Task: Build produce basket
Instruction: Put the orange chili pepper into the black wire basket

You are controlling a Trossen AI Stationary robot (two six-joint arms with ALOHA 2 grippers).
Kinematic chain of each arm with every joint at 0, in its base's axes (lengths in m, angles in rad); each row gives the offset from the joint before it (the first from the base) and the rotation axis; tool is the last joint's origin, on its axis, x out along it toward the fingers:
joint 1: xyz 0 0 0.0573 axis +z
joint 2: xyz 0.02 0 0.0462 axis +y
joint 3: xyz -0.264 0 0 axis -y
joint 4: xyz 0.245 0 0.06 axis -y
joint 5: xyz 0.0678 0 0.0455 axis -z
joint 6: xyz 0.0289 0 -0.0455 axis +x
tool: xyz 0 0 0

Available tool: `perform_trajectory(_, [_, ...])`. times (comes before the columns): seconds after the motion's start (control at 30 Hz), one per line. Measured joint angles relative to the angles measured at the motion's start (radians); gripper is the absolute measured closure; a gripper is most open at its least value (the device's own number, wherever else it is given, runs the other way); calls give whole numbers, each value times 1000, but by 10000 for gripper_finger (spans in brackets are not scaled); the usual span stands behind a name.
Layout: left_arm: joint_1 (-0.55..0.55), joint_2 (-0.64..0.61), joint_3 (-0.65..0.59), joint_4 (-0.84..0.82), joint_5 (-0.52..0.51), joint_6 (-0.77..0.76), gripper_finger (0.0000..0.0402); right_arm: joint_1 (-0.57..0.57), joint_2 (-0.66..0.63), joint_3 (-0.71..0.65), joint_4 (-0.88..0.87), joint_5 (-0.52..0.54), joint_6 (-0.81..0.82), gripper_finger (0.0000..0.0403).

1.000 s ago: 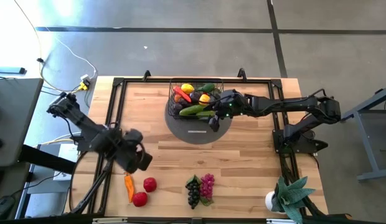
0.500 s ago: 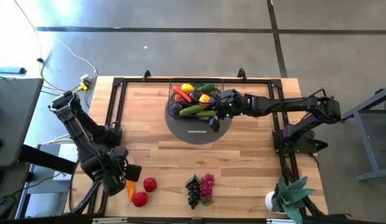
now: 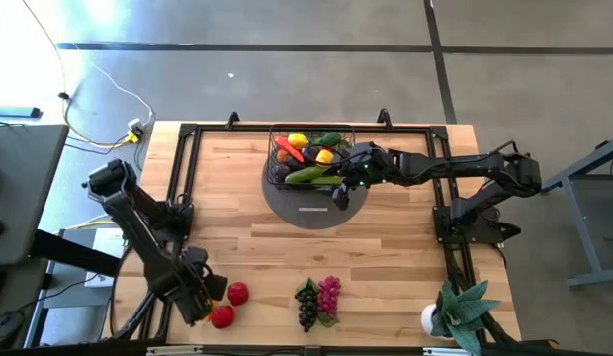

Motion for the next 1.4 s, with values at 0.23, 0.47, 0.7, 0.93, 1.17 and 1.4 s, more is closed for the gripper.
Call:
perform_trajectory(0.23, [0,73,0,52,70,-19,174,0,0,0,0,0,-23,121])
perform_trajectory(0.47, [15,124,0,142,84,-21,174,0,0,0,0,1,-40,121])
perform_trajectory(0.7, [49,190,0,150,147,-33,174,0,0,0,0,1,-40,121])
perform_trajectory(0.93, [79,245,1,186,135,-39,175,0,0,0,1,1,-40,121])
perform_trajectory(1.17, [87,252,3,141,133,-36,240,0,0,0,1,1,-37,121])
perform_trajectory(1.4, [88,248,1,117,119,-2,328,0,0,0,1,1,-34,121])
